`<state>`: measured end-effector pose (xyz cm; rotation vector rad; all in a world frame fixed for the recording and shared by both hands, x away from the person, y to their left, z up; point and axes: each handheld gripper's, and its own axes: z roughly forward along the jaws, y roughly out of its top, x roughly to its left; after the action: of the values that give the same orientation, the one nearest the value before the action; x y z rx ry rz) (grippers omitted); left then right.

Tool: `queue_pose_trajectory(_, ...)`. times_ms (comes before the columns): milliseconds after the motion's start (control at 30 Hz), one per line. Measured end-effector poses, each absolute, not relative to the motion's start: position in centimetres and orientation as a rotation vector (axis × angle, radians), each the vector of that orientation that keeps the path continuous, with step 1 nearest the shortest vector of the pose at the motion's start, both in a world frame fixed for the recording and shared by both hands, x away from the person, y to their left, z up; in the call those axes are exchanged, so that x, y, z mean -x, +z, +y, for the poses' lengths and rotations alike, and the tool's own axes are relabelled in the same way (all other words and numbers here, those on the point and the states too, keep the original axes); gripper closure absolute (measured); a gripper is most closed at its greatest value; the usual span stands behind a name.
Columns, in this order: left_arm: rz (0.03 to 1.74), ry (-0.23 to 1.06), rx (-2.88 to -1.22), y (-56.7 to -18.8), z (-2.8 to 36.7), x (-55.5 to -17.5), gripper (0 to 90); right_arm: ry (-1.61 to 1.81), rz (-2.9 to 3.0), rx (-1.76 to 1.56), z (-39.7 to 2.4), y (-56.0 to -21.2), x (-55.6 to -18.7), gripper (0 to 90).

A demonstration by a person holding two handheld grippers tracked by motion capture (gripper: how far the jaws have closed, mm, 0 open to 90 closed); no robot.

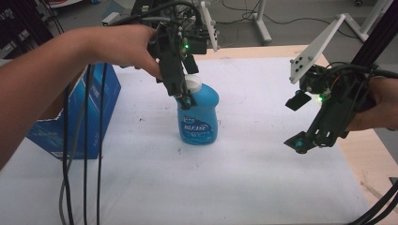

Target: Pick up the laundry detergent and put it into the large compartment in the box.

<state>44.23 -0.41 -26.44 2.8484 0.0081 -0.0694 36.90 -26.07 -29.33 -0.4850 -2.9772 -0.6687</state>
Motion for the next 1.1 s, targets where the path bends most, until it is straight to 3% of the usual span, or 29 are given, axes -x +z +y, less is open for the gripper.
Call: queue_pose_trajectory(1100, -0.034, -0.065, -2.899, -28.8, -1.4, -44.3, 4.5, -0.68, -2.97, 0.495, -26.3, -29.5, -37.1, 1.2)
